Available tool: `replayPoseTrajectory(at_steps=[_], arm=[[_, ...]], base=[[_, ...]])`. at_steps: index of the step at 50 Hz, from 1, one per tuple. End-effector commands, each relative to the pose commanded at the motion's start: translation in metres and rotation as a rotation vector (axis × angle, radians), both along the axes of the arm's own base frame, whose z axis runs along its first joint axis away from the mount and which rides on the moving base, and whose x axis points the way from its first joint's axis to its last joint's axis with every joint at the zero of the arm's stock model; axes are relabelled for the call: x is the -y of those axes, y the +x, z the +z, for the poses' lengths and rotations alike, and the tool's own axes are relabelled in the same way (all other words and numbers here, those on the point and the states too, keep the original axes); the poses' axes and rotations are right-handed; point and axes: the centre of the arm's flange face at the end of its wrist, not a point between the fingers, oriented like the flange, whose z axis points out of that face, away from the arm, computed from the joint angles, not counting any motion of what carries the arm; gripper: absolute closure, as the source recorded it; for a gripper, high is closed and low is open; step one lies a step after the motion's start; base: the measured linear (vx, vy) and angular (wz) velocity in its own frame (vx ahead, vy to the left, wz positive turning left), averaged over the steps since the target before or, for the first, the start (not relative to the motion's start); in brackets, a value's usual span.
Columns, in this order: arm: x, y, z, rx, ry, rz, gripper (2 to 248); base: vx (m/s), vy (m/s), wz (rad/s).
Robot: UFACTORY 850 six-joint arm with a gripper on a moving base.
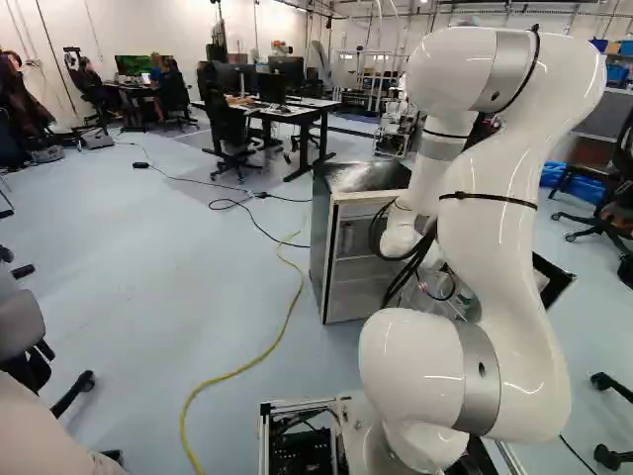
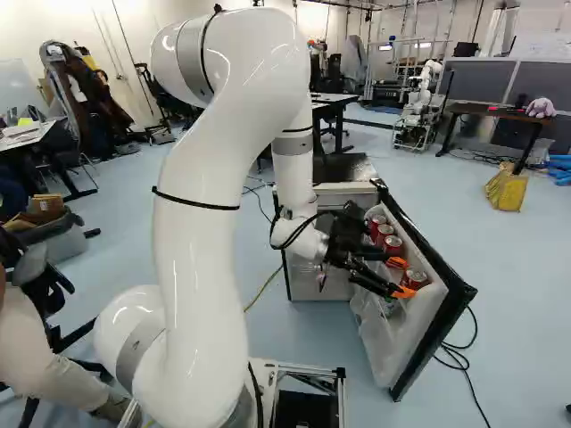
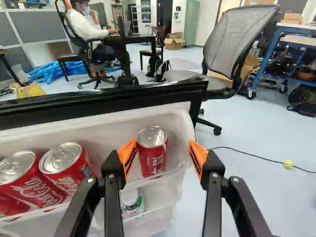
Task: Grab a drink from the fridge
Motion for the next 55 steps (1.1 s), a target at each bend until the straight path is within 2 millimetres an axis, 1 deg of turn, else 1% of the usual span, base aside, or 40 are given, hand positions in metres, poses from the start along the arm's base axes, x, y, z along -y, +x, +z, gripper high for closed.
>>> replayPoseTrajectory(at_steps=[15, 34, 43, 55], arm=[[0.000, 0.000, 0.000, -0.002, 0.001, 0.018, 88], [0.002, 0.004, 0.000, -0.001, 0.001, 0.074, 88], [0.009, 0.005, 0.000, 0.001, 0.000, 0.089, 88], [0.024, 0.002, 0.000, 0.005, -0.002, 0.090, 88]], base=[[0.000, 0.000, 0.000], [0.000, 0.000, 0.000], [0.000, 0.000, 0.000], [0.000, 0.000, 0.000]])
